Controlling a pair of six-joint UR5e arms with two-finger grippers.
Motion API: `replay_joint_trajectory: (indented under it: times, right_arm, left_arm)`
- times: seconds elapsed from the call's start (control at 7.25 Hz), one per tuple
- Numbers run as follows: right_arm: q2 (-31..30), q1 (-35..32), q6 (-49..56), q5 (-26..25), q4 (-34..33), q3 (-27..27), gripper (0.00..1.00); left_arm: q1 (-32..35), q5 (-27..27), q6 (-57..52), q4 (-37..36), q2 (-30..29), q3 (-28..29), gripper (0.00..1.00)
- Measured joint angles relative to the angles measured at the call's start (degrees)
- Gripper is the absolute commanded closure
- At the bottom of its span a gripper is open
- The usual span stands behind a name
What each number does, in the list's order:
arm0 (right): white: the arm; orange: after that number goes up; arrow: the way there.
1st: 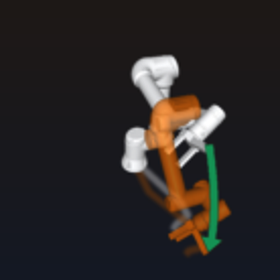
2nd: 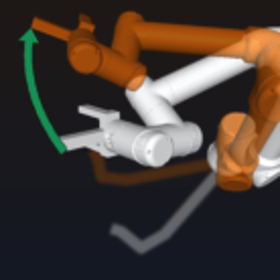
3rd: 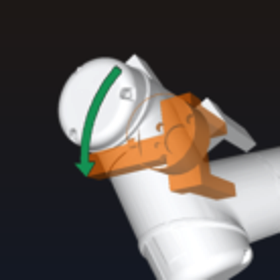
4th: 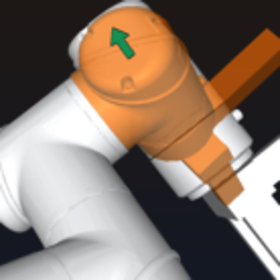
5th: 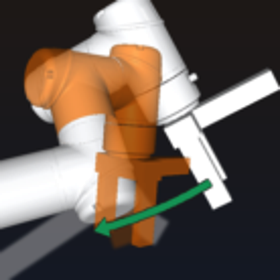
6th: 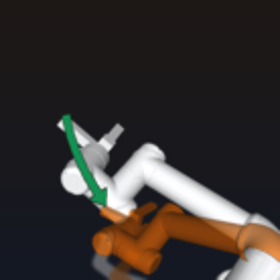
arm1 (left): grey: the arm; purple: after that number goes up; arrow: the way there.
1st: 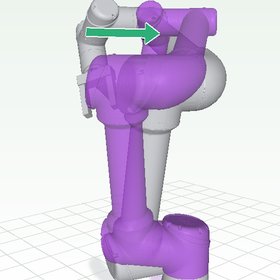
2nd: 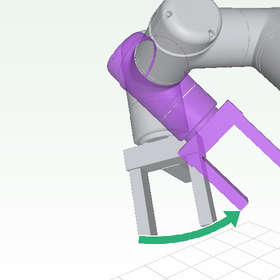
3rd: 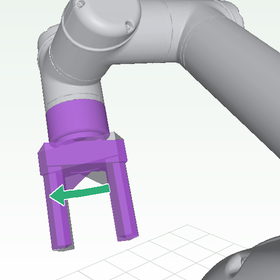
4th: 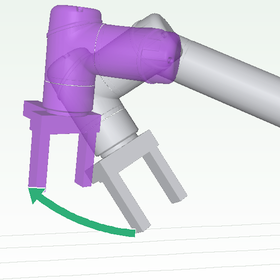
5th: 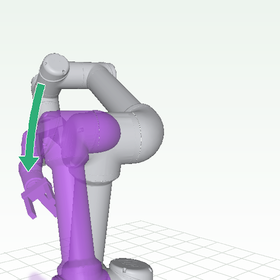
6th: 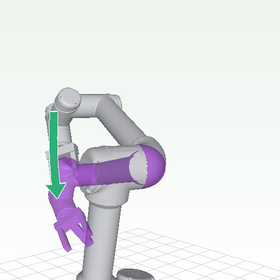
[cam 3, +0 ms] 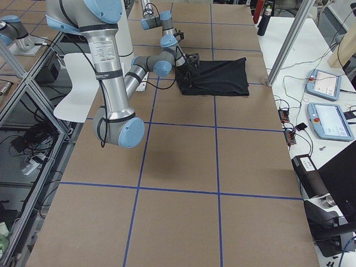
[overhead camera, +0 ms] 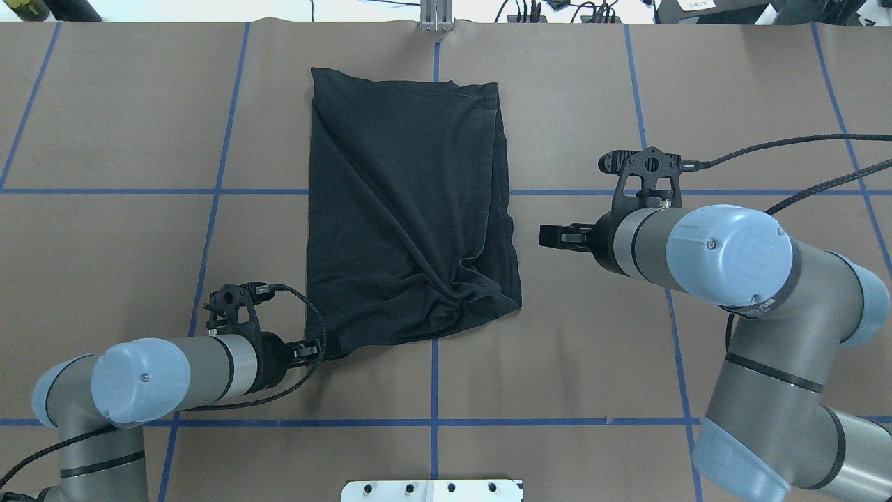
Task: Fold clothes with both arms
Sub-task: 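Lower both grippers to the shirt's corners nearest the robot, then grasp the near corners with the left and right grippers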
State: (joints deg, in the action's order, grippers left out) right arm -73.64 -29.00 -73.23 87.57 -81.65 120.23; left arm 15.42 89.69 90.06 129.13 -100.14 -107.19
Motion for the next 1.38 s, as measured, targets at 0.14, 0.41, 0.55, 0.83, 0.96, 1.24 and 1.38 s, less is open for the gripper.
replay_joint_trajectory:
  times: [0.14, 0.41, 0.55, 0.83, 0.96, 1.24, 1.38]
  right_arm:
    - [0.12, 0.03, -0.08, -0.02, 0.00, 0.00, 0.00]
    - [0.23, 0.05, -0.22, -0.03, 0.00, 0.00, 0.00]
    - [0.25, 0.05, -0.26, -0.03, 0.00, 0.00, 0.00]
    - [0.31, 0.11, -0.44, -0.09, 0.00, -0.04, 0.00]
    - [0.45, 0.20, -0.51, -0.11, 0.00, -0.19, 0.00]
    - [2.98, 0.62, -3.52, -0.27, 0.08, -2.39, 0.01]
    - [5.75, 1.47, -8.35, -1.17, 0.13, -5.25, 0.03]
  left_arm:
    - [-0.56, -0.18, 0.25, -0.01, -0.48, 0.80, 0.25]
    - [-0.74, -0.16, 0.32, -0.06, -1.07, 1.65, 0.86]
    - [-0.75, -0.14, 0.33, -0.09, -1.42, 1.77, 1.00]
    - [-0.43, -0.07, 0.26, -0.10, -1.68, 1.33, 1.00]
    - [0.18, -0.05, 0.08, -0.12, -1.67, 1.00, 1.00]
    - [2.09, 0.13, -0.44, -1.91, -1.62, -0.78, 1.00]
    - [2.48, 0.19, -0.54, -3.38, -1.70, -1.95, 1.00]
